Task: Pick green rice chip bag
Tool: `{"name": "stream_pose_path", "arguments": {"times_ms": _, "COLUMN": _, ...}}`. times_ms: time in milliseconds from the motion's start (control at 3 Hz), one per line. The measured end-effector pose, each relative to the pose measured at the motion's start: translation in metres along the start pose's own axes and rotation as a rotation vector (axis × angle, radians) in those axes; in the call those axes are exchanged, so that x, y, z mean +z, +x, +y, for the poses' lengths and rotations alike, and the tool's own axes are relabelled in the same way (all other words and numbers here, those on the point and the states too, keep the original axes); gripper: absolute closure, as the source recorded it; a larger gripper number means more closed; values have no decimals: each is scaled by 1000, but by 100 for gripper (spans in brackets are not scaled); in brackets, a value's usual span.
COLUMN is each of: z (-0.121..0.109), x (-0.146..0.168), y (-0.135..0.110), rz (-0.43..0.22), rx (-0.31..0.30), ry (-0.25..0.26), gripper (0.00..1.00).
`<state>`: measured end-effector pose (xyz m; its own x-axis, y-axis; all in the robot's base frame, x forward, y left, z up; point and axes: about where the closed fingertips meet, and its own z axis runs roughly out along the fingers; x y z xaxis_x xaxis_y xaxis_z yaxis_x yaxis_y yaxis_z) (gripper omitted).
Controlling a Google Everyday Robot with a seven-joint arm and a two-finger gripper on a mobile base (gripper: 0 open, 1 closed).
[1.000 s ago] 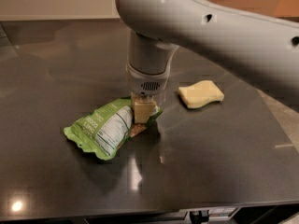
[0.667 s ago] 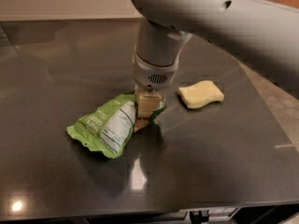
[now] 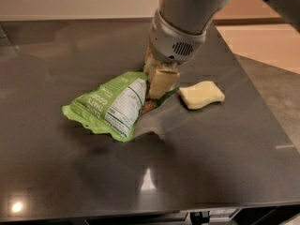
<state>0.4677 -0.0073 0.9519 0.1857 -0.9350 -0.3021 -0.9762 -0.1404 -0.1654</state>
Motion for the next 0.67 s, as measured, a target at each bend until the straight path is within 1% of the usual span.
{"name": "stream_pose_path", "arguments": {"times_ms": 333, "z": 5, "x": -36, "y": -3, "rz": -47, "rx": -21, "ry": 12, "gripper": 100}}
{"name": "stream_pose_path", "arguments": {"times_ms": 667, "z": 5, "x": -36, "y": -3, "rz": -47, "rx": -21, "ry": 12, "gripper": 100}}
